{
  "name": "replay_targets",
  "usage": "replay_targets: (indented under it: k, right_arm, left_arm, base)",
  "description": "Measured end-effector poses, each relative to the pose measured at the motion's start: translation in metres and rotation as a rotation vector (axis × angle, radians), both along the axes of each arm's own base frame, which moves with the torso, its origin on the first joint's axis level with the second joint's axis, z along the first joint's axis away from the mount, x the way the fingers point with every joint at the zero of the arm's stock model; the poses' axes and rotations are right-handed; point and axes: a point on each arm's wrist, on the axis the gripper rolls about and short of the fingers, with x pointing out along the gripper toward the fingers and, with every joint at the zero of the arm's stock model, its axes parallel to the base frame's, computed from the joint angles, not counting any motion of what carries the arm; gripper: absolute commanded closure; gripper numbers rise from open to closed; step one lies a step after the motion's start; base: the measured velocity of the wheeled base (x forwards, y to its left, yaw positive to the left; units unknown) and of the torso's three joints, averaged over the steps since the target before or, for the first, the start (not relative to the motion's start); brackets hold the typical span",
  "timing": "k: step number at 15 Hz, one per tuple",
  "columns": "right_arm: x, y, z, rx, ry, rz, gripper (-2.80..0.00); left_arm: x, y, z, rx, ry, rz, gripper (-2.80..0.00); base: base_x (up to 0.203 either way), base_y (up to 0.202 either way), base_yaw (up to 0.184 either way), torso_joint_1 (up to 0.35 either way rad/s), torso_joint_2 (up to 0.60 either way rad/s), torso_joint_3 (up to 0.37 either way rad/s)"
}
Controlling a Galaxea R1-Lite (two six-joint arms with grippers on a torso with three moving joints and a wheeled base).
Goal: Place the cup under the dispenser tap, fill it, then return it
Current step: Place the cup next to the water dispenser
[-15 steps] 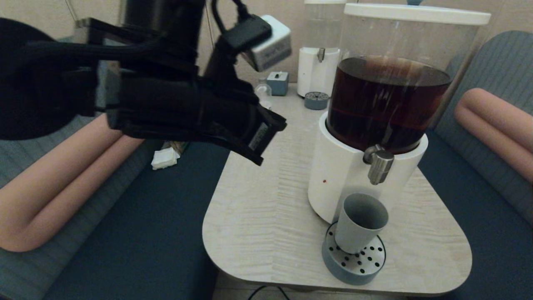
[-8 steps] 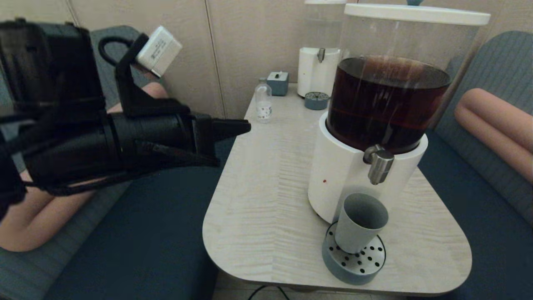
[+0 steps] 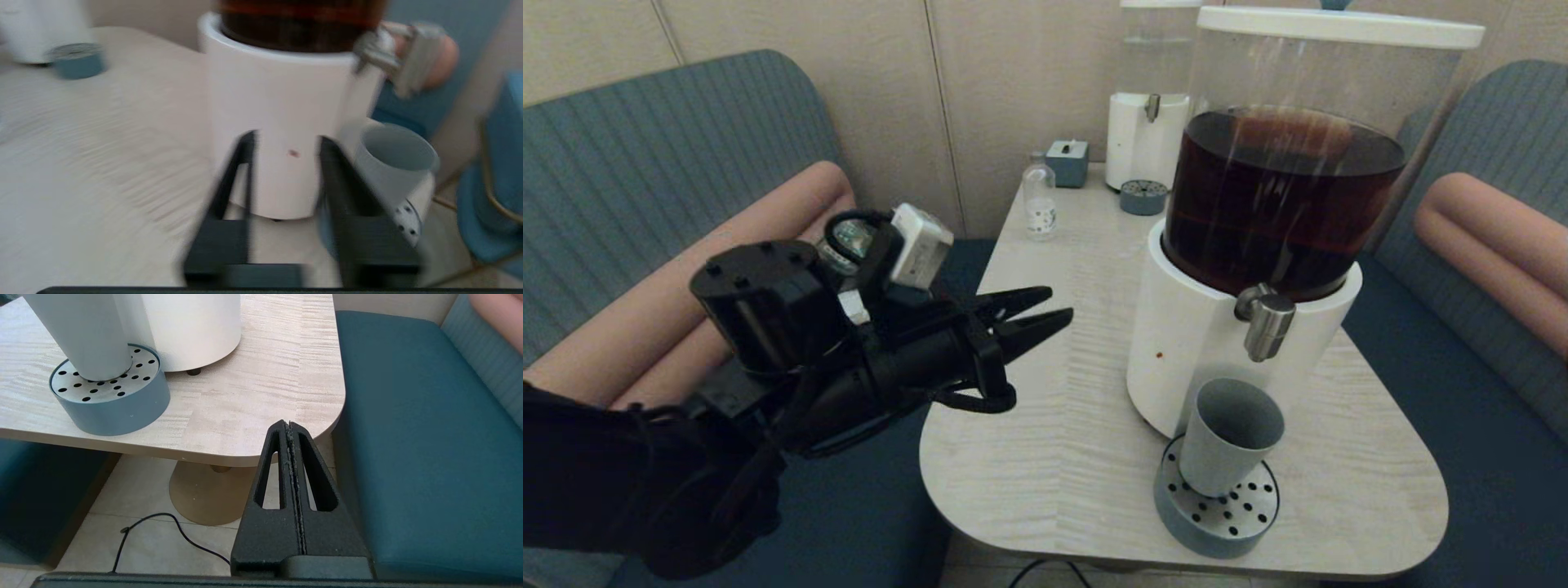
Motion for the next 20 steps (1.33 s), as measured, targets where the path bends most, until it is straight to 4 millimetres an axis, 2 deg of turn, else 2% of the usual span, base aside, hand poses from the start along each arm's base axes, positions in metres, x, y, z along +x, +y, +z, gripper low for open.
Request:
replay_targets:
  k: [3,8,11,15,20]
  right_arm:
    - [0.000,0.000,0.000,0.000,0.000,0.000,0.00]
    - [0.000,0.000,0.000,0.000,0.000,0.000,0.00]
    - [0.000,0.000,0.000,0.000,0.000,0.000,0.00]
    - [0.000,0.000,0.000,0.000,0.000,0.000,0.00]
    - [0.000,0.000,0.000,0.000,0.000,0.000,0.00]
  left_arm:
    - [0.001,-0.003,-0.023,0.028,0.022,-0.039,-2.80]
    - [-0.015,0.001,-0.066,0.149,0.106,-0.217,-2.80]
    - [-0.011,-0.006,-0.077,0.180,0.098,-0.285,-2.80]
    - [0.013,-0.036,-0.075,0.159,0.042,-0.331,-2.80]
    - [0.032,-0.083,-0.090,0.148,0.024,-0.425,-2.80]
  base:
    - [0.000,0.000,0.000,0.000,0.00,0.000]
    - [0.000,0.000,0.000,0.000,0.00,0.000]
    - [0.000,0.000,0.000,0.000,0.00,0.000]
    - [0.000,0.000,0.000,0.000,0.00,0.000]
    - [0.000,0.000,0.000,0.000,0.00,0.000]
